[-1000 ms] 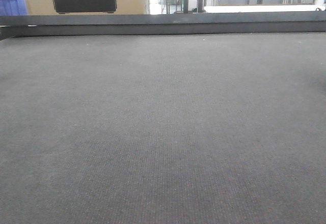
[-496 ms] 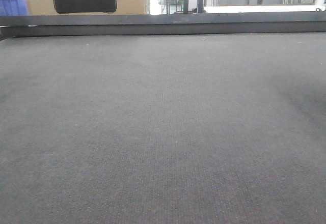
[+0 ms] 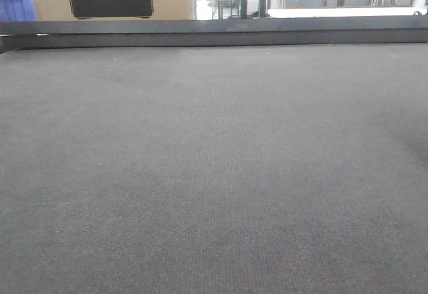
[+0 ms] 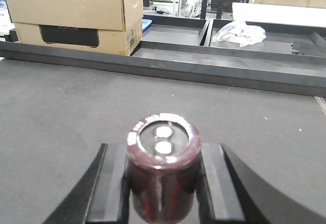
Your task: Place cylindrical capacitor in blue bin on shelf
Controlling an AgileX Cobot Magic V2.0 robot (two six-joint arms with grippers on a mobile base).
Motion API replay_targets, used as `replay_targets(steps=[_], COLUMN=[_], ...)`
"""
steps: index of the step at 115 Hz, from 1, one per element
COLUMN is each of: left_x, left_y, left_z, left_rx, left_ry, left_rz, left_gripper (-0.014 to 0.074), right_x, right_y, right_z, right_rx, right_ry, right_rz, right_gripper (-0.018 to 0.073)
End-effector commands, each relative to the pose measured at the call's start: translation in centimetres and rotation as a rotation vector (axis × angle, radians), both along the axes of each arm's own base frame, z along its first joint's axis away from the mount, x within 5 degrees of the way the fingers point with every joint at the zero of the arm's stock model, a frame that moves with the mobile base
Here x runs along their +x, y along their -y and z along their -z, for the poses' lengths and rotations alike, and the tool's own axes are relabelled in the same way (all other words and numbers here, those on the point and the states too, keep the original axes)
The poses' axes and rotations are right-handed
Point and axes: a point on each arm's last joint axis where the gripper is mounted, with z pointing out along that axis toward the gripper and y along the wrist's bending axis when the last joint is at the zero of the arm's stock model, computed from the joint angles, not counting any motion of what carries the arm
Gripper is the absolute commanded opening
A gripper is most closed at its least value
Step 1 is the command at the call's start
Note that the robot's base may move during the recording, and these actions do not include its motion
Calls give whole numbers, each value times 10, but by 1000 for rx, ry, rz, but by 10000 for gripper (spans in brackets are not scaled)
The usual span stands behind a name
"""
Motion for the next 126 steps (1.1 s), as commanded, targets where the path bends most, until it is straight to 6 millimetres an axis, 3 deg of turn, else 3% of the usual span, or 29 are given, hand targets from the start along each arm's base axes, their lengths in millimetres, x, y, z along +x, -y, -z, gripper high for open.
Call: replay_targets(steps=[1,126], left_x=[-1,-1], left_y=[1,1], left_z=[-2,-3], left_rx=[-2,-2], left_ry=[16,19], left_rz=[9,9], left_gripper=[-111,-111], right_x=[-2,-2], right_y=[0,0], right_z=[-4,-4], right_rx=[-1,2], right_ry=[29,31], right_rz=[1,0], right_gripper=[-154,-154])
